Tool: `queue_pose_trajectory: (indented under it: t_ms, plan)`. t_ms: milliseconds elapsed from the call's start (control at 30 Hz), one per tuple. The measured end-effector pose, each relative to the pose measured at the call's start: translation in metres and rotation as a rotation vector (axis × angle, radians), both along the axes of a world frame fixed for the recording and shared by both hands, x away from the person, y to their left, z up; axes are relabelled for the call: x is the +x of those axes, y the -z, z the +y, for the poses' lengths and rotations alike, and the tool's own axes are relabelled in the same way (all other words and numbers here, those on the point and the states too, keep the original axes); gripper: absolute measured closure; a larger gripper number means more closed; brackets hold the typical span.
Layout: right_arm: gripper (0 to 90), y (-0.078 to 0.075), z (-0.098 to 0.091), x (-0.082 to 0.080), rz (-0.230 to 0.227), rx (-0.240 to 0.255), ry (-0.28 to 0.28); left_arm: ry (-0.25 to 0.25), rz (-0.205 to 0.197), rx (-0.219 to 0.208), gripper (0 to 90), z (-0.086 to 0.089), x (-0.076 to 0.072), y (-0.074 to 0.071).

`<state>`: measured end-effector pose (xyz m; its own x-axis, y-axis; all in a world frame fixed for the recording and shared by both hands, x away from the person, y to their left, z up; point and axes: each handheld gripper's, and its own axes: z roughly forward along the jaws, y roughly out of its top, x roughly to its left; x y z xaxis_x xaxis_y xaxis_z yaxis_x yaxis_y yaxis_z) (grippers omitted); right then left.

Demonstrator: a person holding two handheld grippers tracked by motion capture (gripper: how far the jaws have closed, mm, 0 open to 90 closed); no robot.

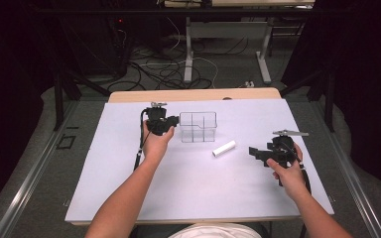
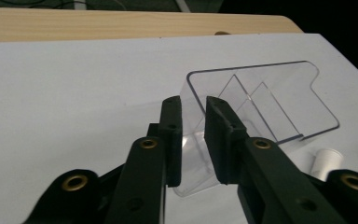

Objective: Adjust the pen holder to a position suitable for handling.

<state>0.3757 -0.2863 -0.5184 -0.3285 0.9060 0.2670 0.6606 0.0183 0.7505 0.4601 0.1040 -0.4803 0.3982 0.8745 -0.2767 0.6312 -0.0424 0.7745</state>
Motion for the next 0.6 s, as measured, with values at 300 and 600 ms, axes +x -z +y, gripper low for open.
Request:
queue_pose_trajectory:
  t_ms: [300,600]
  plan:
    - [14.2,-0.002,0.001,-0.001,-0.015,0.014,-0.008,0.026,-0.033,-0.050,56.6,0.008,-0.008,-0.001]
    - [14.4,-0.004,0.002,-0.003,-0.024,0.026,-0.010,0.079,-0.062,-0.065,44.1,0.009,-0.022,-0.002]
